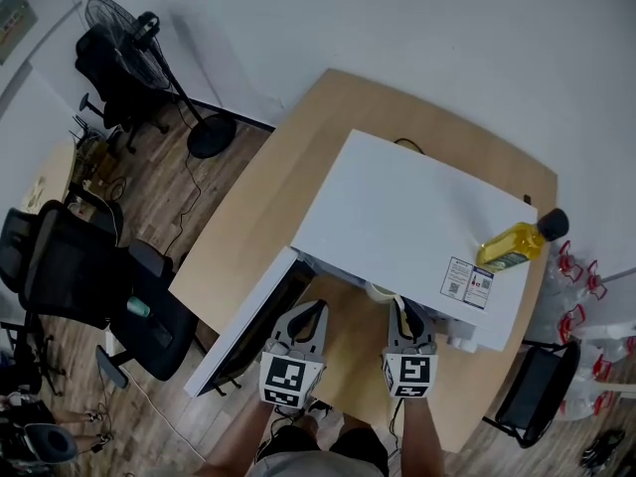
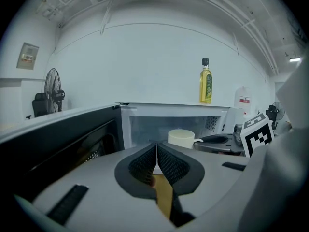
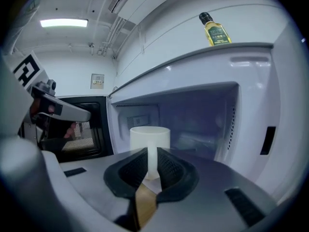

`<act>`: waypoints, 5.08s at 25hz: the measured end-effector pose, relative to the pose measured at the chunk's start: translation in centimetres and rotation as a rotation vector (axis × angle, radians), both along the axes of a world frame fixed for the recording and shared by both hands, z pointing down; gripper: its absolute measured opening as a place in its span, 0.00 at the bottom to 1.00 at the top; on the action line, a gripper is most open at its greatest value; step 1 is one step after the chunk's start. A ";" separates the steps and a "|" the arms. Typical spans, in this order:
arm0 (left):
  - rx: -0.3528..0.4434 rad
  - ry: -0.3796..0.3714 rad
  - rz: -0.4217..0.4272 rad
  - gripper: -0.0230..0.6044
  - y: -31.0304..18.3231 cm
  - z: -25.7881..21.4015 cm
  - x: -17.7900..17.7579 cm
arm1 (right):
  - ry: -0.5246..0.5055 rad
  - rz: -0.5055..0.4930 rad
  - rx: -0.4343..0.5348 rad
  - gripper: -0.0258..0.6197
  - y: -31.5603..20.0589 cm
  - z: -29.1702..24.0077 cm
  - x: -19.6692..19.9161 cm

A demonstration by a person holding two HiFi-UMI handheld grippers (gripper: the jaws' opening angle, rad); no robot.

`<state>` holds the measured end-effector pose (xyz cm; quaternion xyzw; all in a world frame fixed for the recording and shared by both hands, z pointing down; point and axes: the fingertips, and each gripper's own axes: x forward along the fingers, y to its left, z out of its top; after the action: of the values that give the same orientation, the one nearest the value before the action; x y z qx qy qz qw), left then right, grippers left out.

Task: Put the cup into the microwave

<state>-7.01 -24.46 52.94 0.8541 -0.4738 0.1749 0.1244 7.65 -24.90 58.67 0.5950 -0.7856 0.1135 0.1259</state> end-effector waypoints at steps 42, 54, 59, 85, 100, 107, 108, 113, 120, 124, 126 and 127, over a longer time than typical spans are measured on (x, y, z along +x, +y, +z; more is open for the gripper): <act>-0.042 -0.022 -0.092 0.08 0.2 1.6 -0.8 | -0.090 -0.061 -0.027 0.37 -4.2 1.9 -0.9; -0.008 -0.020 -0.074 0.08 0.7 -0.1 -0.8 | -0.065 -0.053 -0.016 0.39 -3.2 0.6 -0.7; 0.020 -0.015 -0.043 0.08 1.0 -1.6 -0.4 | -0.064 -0.040 -0.005 0.39 -2.2 -0.9 -0.4; 0.183 0.043 0.239 0.08 6.2 -9.7 3.2 | 0.025 0.218 0.178 0.18 9.2 -13.1 3.6; 0.233 0.074 0.355 0.08 12.7 -12.7 3.6 | 0.072 0.362 0.242 0.09 19.3 -17.4 4.5; 0.239 0.087 0.389 0.08 15.3 -13.2 3.3 | 0.080 0.389 0.243 0.08 22.9 -17.5 3.5; 0.239 0.087 0.391 0.08 15.6 -13.2 3.2 | 0.081 0.391 0.243 0.08 23.3 -17.5 3.3; 0.236 0.089 0.396 0.08 16.3 -12.9 2.9 | 0.084 0.393 0.247 0.08 24.2 -17.5 2.8; 0.242 0.092 0.391 0.08 16.5 -13.3 2.8 | 0.080 0.385 0.263 0.07 24.3 -18.1 2.7; 0.241 0.088 0.390 0.08 16.4 -13.2 2.9 | 0.081 0.384 0.259 0.07 24.1 -17.9 2.7; 0.237 0.088 0.388 0.08 16.5 -13.1 2.9 | 0.080 0.383 0.259 0.07 24.1 -17.8 2.8; 0.236 0.088 0.387 0.08 16.5 -13.0 2.9 | 0.079 0.382 0.260 0.07 24.1 -17.8 2.9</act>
<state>-4.08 -7.94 39.91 0.9445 -0.3124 0.1016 0.0082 10.52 -0.79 40.82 0.7482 -0.6611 0.0099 0.0551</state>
